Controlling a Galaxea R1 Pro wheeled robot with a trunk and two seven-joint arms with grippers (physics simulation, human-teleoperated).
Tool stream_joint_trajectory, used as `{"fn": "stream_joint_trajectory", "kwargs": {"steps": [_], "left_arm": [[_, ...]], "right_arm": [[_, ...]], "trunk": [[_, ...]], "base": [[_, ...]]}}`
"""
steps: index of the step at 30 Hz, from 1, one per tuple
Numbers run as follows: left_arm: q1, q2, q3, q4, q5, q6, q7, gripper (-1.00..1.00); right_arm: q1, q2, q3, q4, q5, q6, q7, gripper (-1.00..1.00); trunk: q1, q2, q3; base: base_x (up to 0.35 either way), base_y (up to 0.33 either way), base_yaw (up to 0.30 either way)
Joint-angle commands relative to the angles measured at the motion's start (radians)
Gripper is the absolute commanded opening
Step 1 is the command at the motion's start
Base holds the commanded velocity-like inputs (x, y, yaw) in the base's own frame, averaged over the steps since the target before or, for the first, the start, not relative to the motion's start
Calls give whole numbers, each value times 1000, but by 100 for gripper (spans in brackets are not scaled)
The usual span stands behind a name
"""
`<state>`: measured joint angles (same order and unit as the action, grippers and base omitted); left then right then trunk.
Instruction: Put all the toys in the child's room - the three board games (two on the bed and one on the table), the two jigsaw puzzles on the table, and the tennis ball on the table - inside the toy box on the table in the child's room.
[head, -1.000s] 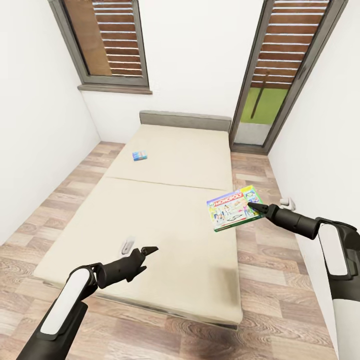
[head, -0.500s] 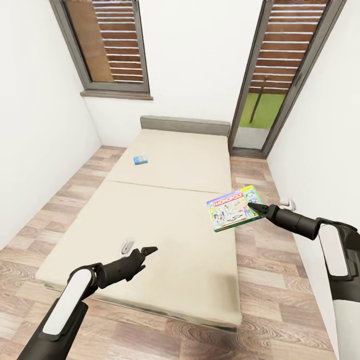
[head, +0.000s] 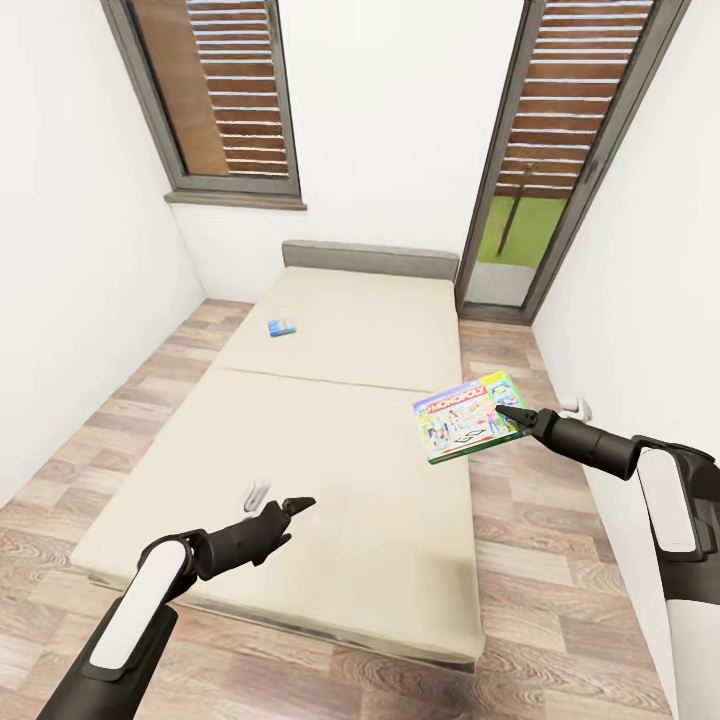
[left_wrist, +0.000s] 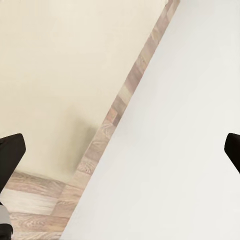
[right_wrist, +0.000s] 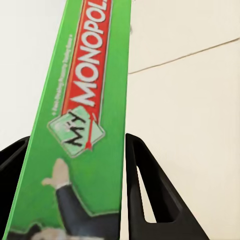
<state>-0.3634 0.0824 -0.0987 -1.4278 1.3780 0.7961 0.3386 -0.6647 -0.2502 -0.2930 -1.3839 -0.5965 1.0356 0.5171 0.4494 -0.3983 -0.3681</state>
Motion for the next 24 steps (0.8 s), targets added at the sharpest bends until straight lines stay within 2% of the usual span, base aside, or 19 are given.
{"fn": "stream_joint_trajectory", "kwargs": {"steps": [1,13,18,24], "left_arm": [[-1,1,-1,0,10,0,9,100],[-1,2,1,13,10,0,-15,100],[-4,1,0,49,9,0,-45,100],[-9,1,0,93,8,-1,-78,100]], "right_arm": [[-1,0,-2,0,7,5,9,-100],[-1,0,-4,-1,9,4,6,-100],[4,-6,-8,0,9,4,4,-100],[36,-8,-11,0,10,4,3,-100]], "trunk": [[1,-2,0],[1,-2,20],[1,-2,28],[1,-2,38]], "base": [[0,0,0],[0,0,0],[0,0,0],[0,0,0]]}}
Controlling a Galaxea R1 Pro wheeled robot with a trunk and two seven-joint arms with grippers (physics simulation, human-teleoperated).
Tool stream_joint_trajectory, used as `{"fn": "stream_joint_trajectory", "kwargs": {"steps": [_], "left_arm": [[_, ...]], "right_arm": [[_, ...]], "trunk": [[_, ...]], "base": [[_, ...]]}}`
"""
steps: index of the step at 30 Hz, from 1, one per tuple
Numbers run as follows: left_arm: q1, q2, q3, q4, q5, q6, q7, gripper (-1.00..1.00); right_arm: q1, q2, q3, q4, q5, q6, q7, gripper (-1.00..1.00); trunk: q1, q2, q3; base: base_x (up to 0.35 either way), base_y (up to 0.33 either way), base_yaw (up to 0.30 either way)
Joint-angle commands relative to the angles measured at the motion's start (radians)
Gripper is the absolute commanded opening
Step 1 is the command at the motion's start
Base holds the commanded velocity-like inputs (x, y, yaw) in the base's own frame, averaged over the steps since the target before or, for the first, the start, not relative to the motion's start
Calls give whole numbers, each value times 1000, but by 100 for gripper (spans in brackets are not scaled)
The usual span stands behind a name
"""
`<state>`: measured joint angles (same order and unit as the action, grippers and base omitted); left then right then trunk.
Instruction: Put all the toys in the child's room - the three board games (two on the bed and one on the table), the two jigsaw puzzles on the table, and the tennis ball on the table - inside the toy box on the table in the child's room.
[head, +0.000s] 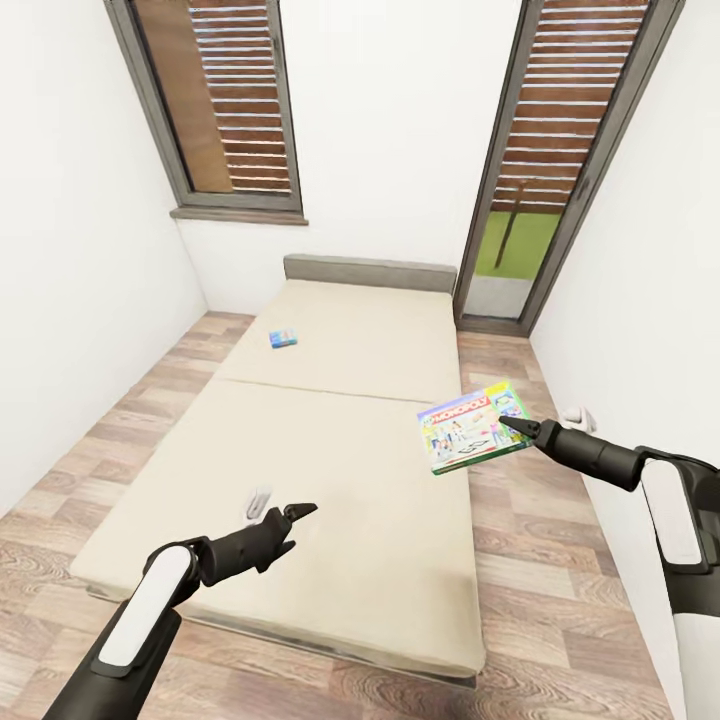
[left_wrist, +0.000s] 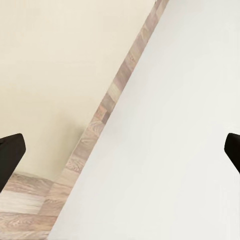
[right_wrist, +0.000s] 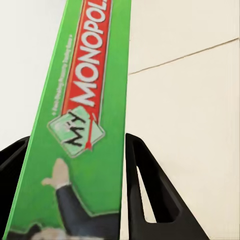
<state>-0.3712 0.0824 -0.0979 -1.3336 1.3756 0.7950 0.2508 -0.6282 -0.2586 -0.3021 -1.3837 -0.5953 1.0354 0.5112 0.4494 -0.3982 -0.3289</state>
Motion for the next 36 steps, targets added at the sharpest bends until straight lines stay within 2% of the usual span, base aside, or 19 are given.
{"fn": "stream_joint_trajectory", "kwargs": {"steps": [1,10,21,31,36], "left_arm": [[-1,1,-1,4,10,0,4,100],[-4,4,0,50,-3,-14,-15,100],[-31,6,0,79,-17,-28,-27,100],[-42,4,-2,94,-21,-32,-57,100],[-46,3,-2,124,-21,-35,-71,100]], "right_arm": [[6,2,0,0,9,4,9,-100],[46,10,7,0,14,3,8,-100],[64,10,9,5,23,3,3,-100],[143,11,11,-22,41,4,3,-100],[163,12,10,-27,41,5,3,-100]], "trunk": [[1,-2,0],[1,-2,15],[1,-2,33],[1,-2,49],[1,-2,57]], "base": [[0,0,0],[0,0,0],[0,0,0],[0,0,0],[0,0,0]]}}
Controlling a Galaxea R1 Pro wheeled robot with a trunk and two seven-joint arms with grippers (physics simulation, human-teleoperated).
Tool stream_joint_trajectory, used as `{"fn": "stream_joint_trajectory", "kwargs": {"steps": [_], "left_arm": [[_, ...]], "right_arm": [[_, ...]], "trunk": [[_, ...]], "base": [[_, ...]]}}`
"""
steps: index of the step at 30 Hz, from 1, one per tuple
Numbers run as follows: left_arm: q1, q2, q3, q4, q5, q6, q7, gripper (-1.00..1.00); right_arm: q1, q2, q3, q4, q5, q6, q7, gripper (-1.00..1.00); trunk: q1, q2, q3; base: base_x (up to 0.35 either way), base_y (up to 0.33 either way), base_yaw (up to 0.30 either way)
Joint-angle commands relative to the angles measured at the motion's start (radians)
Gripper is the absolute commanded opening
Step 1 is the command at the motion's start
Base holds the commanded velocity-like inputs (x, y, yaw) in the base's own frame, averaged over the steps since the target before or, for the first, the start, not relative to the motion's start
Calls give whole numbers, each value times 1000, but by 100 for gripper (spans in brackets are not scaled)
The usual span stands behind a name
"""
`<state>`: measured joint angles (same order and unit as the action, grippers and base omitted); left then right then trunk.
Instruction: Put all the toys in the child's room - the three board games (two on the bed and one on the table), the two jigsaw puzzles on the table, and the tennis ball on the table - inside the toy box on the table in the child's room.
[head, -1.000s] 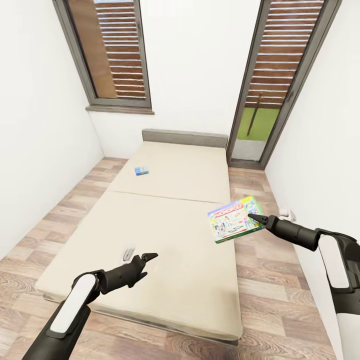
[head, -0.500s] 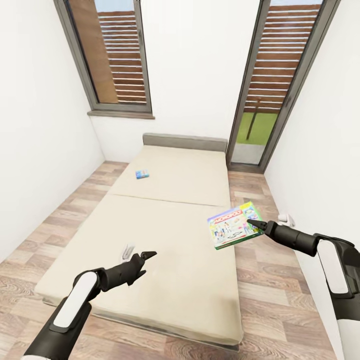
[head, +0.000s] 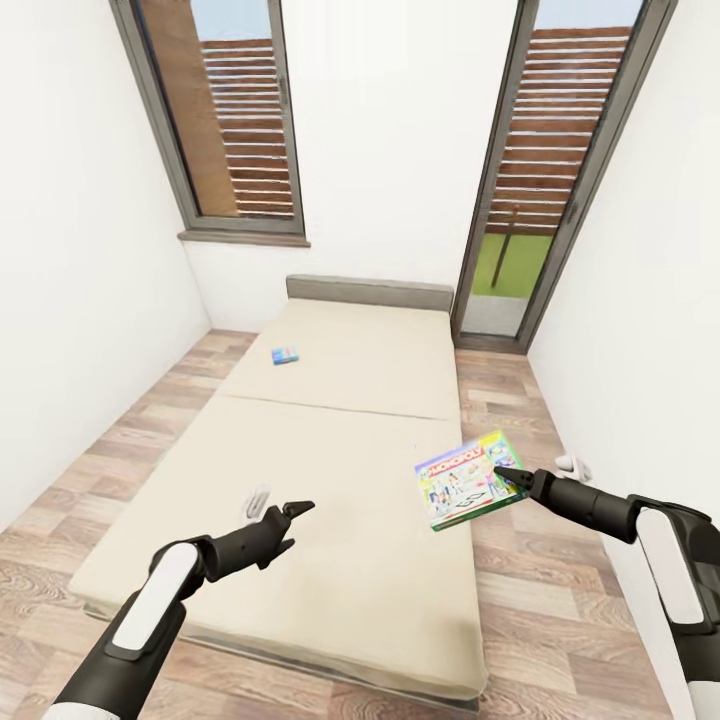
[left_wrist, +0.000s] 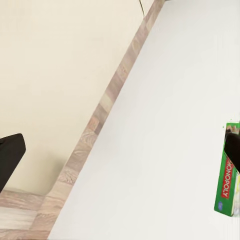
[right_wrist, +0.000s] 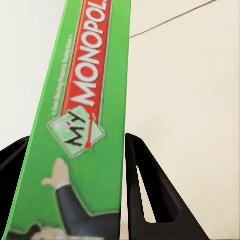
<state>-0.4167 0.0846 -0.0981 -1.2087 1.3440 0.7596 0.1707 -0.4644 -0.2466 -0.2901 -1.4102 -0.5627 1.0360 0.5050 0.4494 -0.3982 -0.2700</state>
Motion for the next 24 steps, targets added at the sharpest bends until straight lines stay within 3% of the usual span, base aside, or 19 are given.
{"fn": "stream_joint_trajectory", "kwargs": {"steps": [1,24], "left_arm": [[-3,1,-1,8,11,0,4,100],[-11,3,-2,63,9,-10,-46,100]], "right_arm": [[6,0,-2,-1,9,4,9,-100],[43,-2,-3,-18,13,5,9,-100]], "trunk": [[1,-2,0],[1,-2,36]], "base": [[0,0,0],[0,0,0]]}}
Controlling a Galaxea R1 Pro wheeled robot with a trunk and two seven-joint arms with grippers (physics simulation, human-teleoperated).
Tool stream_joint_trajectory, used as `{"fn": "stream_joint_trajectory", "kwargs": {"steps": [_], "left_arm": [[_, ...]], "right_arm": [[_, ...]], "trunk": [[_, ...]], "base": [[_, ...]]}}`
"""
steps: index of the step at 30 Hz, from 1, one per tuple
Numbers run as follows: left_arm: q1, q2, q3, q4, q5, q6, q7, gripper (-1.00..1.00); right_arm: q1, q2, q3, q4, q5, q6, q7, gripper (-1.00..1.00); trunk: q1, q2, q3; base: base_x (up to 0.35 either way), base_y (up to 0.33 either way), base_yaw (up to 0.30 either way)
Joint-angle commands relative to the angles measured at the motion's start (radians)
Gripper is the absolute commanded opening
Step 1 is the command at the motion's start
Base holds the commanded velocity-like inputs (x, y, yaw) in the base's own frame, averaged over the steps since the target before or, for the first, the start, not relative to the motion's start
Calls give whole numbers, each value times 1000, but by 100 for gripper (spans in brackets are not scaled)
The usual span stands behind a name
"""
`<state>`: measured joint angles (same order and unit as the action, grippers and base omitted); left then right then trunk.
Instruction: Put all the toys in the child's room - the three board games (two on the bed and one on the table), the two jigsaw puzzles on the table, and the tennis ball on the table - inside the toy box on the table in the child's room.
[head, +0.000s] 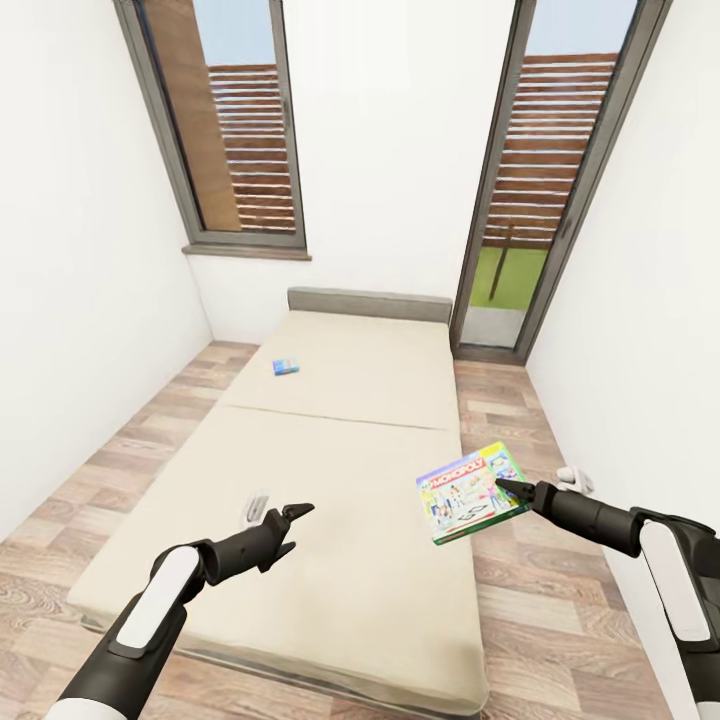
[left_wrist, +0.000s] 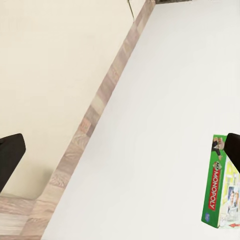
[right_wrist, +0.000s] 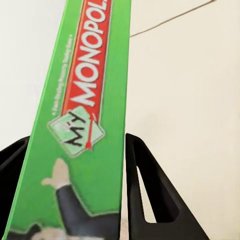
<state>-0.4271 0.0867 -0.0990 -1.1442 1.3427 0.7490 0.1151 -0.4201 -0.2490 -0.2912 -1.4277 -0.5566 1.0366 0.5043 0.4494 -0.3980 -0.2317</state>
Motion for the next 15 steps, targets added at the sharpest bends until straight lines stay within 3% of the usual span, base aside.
{"fn": "stream_joint_trajectory", "kwargs": {"steps": [1,4,8,11,15], "left_arm": [[-1,1,-2,-1,11,1,10,100],[-1,1,-3,1,11,-2,9,100],[0,1,-5,3,11,-5,8,100],[0,1,-8,4,12,-7,7,100],[0,1,-9,4,12,-7,6,100]], "right_arm": [[-1,0,-1,0,7,4,9,-100],[3,1,4,0,8,4,9,-100],[14,2,43,-1,13,4,10,-100],[22,3,100,-3,17,1,12,-100],[26,3,141,-4,19,-25,14,-100]], "trunk": [[1,-2,-1],[1,-2,1],[1,-2,3],[1,-2,4],[1,-2,4]], "base": [[0,0,0],[0,0,0],[0,0,0],[0,0,0],[0,0,0]]}}
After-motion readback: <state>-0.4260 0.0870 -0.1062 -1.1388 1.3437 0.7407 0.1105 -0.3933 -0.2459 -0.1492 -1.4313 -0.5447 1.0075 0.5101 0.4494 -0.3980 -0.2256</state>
